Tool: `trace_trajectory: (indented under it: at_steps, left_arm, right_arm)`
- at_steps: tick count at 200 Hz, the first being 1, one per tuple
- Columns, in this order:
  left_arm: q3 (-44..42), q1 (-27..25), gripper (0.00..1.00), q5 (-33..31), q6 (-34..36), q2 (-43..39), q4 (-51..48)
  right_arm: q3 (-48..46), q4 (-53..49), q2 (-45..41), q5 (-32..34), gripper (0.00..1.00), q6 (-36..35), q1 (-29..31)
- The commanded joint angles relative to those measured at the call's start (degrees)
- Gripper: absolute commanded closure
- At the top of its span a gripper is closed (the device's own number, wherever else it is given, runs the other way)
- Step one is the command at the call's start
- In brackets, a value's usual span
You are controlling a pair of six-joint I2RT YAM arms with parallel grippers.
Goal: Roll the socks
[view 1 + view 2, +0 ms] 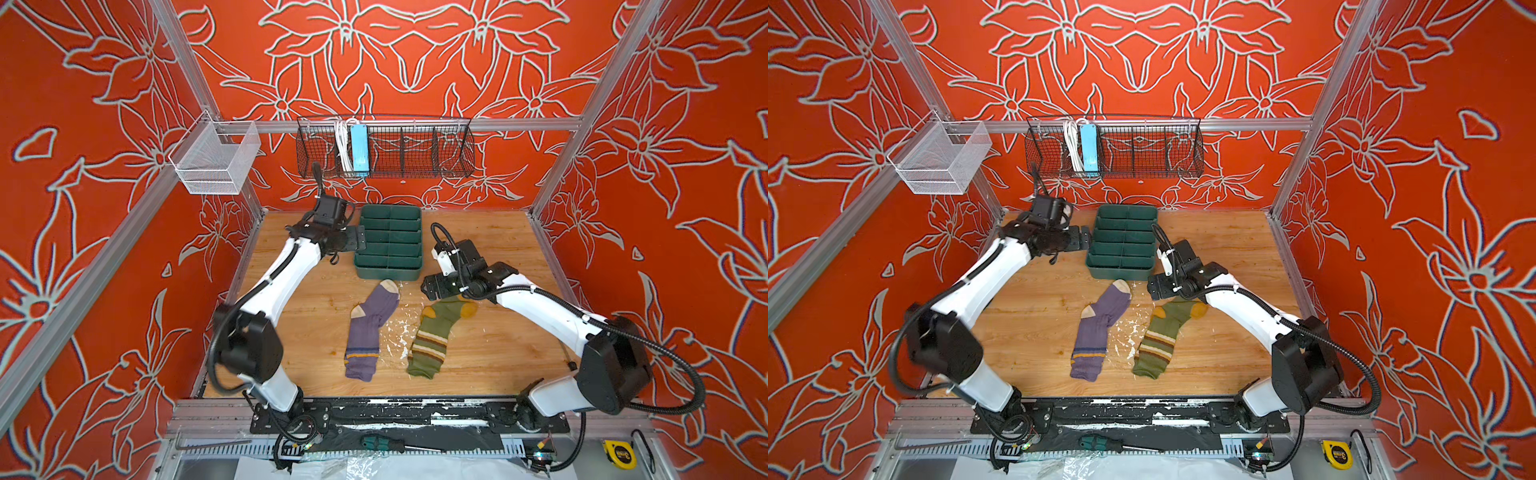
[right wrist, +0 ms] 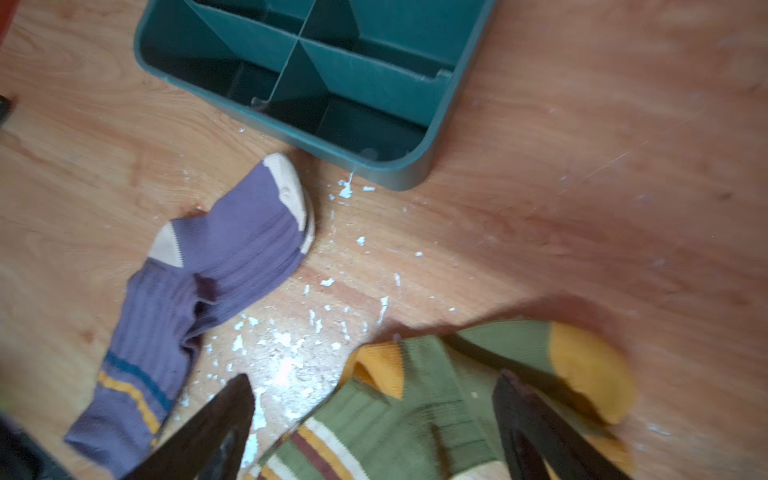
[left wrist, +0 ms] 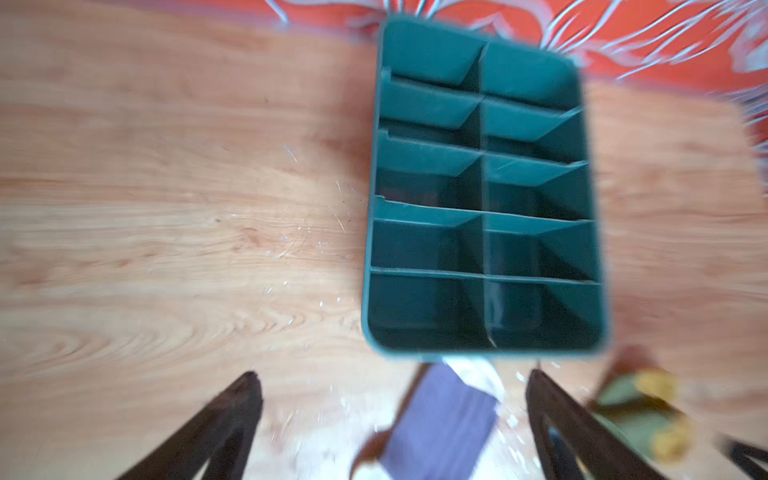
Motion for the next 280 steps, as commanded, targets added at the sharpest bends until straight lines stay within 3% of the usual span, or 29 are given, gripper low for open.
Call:
trace_trajectory:
  at_steps: [1, 34, 83, 131, 168, 241, 280]
  left_arm:
    - [-7.8, 0.0, 0.02, 4.1, -5.5, -6.8, -6.9]
    - [-21.8, -2.0, 0.02, 16.1, -8.6, -12.1, -8.7]
    - [-31.6, -8.4, 0.03, 15.6, -11.7, -14.7, -6.6]
    - [-32.7, -8.5, 0.02, 10.9, -13.0, -16.2, -6.0]
    - [-32.7, -8.5, 0.02, 8.5, -13.8, -18.1, -4.3]
    - [-29.3, -8.5, 0.01, 7.6, -12.9, -13.7, -3.7]
    - [-28.0, -8.5, 0.01, 6.6, -12.7, -12.4, -4.2]
  right_arm:
    - [-3.8, 6.7, 0.7, -8.3, 0.12, 10.4, 0.4]
    - [-6.0, 18.5, 6.1, -13.5, 0.24, 19.3, 1.1]
    - [-4.7, 15.9, 8.3, -9.3, 0.28, 20.9, 1.1]
    - [2.9, 14.1, 12.4, -1.9, 0.27, 21.9, -1.2]
    - [12.2, 9.0, 15.5, 1.9, 0.28, 16.6, -5.1]
    - [35.5, -4.8, 32.7, 11.3, 0.51, 6.2, -6.6]
    - [40.4, -6.5, 38.2, 11.5, 0.53, 5.9, -6.7]
